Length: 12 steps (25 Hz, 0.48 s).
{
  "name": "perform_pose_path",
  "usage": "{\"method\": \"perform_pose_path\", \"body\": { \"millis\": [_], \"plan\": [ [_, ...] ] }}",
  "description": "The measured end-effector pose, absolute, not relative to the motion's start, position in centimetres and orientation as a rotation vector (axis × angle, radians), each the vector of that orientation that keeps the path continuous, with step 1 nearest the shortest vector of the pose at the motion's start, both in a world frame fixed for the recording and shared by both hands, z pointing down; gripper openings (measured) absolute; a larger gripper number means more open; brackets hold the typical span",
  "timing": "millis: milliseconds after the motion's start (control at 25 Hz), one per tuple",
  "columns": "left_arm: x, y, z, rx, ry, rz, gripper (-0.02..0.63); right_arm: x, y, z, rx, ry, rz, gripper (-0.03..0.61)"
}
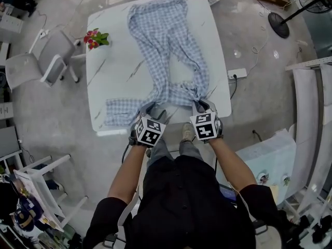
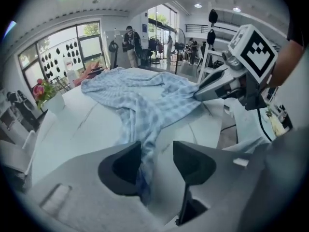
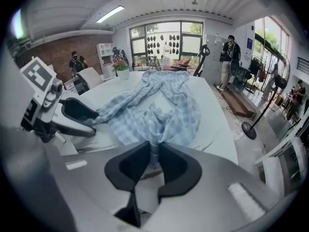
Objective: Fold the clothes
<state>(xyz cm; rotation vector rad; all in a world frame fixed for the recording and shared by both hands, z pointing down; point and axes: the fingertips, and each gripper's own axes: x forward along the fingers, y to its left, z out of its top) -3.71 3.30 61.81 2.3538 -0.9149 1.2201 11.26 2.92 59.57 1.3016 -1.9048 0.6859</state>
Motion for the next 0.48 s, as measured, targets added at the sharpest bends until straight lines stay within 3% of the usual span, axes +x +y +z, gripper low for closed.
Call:
{"method": "perform_pose_path", "body": {
  "millis": [40,480],
  "plan": [
    [-4.1,3.0,61.7,2.342,-0.943,1.225,0.21,11.5,3.0,59.5,1.297,-1.903,0.679,0.066],
    [-5.3,3.2,61.8,2.325,-0.969,1.292,0.222,16.4,4.7,59.5,1.339,-1.805,0.653,0.064]
  ]
}}
